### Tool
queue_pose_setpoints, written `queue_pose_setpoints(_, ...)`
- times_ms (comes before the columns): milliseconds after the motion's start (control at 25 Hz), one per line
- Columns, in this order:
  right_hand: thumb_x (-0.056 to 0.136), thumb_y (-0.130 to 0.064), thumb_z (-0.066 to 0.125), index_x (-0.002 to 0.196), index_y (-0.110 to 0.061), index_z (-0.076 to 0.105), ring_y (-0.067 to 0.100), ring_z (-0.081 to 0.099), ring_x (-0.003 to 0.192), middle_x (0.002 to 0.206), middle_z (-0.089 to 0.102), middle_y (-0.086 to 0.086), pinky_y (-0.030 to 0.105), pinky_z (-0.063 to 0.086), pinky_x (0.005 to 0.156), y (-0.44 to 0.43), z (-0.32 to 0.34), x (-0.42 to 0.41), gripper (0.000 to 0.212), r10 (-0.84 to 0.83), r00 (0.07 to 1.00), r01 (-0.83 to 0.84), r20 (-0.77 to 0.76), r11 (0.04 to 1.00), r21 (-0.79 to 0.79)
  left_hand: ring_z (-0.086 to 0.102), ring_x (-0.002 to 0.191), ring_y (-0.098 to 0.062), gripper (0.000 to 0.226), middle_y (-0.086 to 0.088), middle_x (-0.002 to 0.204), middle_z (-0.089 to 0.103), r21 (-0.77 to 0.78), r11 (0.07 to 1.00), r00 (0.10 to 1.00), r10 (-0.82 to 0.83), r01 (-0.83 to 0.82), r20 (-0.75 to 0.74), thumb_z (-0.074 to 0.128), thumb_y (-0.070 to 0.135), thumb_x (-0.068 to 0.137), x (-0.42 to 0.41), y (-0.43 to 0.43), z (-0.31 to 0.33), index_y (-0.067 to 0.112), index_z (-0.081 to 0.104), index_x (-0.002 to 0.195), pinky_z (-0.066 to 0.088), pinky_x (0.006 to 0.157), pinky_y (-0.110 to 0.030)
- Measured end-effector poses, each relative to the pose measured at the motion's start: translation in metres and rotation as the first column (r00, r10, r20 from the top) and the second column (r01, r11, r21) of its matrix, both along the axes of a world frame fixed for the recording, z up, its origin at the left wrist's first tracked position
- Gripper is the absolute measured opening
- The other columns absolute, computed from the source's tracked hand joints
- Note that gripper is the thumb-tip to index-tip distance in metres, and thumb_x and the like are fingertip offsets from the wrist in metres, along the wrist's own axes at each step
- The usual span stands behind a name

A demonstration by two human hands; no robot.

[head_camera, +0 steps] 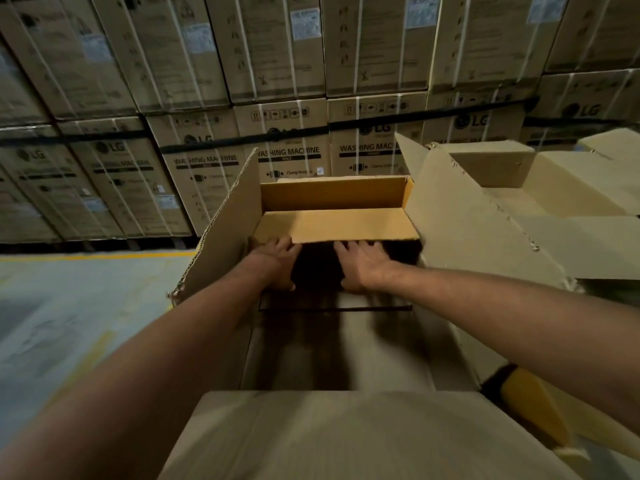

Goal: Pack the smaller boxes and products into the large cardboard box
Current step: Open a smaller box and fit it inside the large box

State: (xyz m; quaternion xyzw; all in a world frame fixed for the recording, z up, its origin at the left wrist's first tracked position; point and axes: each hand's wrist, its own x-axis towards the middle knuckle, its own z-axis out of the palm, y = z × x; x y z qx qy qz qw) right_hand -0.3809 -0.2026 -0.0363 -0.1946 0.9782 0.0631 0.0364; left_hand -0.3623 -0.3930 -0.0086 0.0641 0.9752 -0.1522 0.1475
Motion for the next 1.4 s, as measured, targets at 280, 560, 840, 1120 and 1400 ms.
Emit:
queue_pose_setpoints(280, 0.083, -0.027, 0.076, 0.164, -0.025, 0.005, 0.036, 0.014, 0.154, 0.171, -0.001, 0.008, 0.054, 0.027, 0.12, 0.011, 0.051, -0.082, 0.108, -0.178, 0.96, 0.128, -0.215, 0.965, -0.228, -0.005, 0.156, -0.033, 0.09, -0.005, 0.17, -0.005, 0.095, 0.995, 0.887, 0.064, -0.022, -0.457, 0.056, 0.046, 0.097, -0.063, -0.02, 0.037, 0.024, -0.002, 0.163, 0.006, 0.122, -0.063)
queue_pose_setpoints(560, 0.086, -0.017, 0.075, 0.163, -0.033, -0.01, 0.031, -0.008, 0.157, 0.169, -0.024, -0.001, 0.055, 0.009, 0.124, 0.025, 0.05, -0.18, 0.116, -0.255, 0.967, 0.244, -0.019, 0.942, -0.229, -0.007, 0.155, -0.037, 0.093, -0.009, 0.17, -0.006, 0.139, 0.989, 0.926, 0.097, -0.049, -0.365, 0.06, 0.041, 0.097, -0.149, -0.056, 0.018, 0.021, -0.004, 0.163, 0.003, 0.125, -0.056)
queue_pose_setpoints(840, 0.08, -0.024, 0.079, 0.164, -0.023, 0.007, 0.034, 0.009, 0.156, 0.172, 0.0, 0.005, 0.054, 0.02, 0.123, 0.02, 0.024, -0.208, 0.112, -0.242, 0.944, 0.198, -0.225, 0.959, -0.202, 0.036, 0.143, -0.041, 0.097, -0.01, 0.169, 0.006, 0.039, 0.999, 0.884, 0.049, -0.035, -0.466, 0.063, 0.056, 0.092, -0.191, -0.069, -0.006, 0.022, 0.004, 0.162, 0.031, 0.114, -0.054)
queue_pose_setpoints(1120, 0.08, -0.022, 0.08, 0.165, -0.02, 0.001, 0.033, -0.001, 0.157, 0.172, -0.007, 0.007, 0.053, 0.015, 0.126, 0.025, 0.033, -0.204, 0.116, -0.206, 0.976, 0.195, -0.071, 0.971, -0.137, 0.048, 0.132, -0.038, 0.088, -0.013, 0.155, 0.038, 0.023, 1.0, 0.913, 0.011, -0.002, -0.407, 0.071, 0.055, 0.085, -0.188, -0.063, 0.013, 0.018, 0.031, 0.154, 0.043, 0.101, -0.053)
queue_pose_setpoints(1400, 0.08, -0.013, 0.072, 0.157, -0.019, 0.032, 0.034, 0.008, 0.155, 0.169, 0.006, 0.013, 0.051, 0.018, 0.124, 0.036, 0.033, -0.155, 0.087, -0.181, 0.962, 0.154, -0.202, 0.978, -0.144, 0.036, 0.144, -0.035, 0.086, -0.013, 0.159, 0.034, 0.073, 0.997, 0.904, -0.002, 0.037, -0.428, 0.067, 0.054, 0.089, -0.146, -0.06, 0.013, 0.017, 0.028, 0.156, 0.033, 0.113, -0.052)
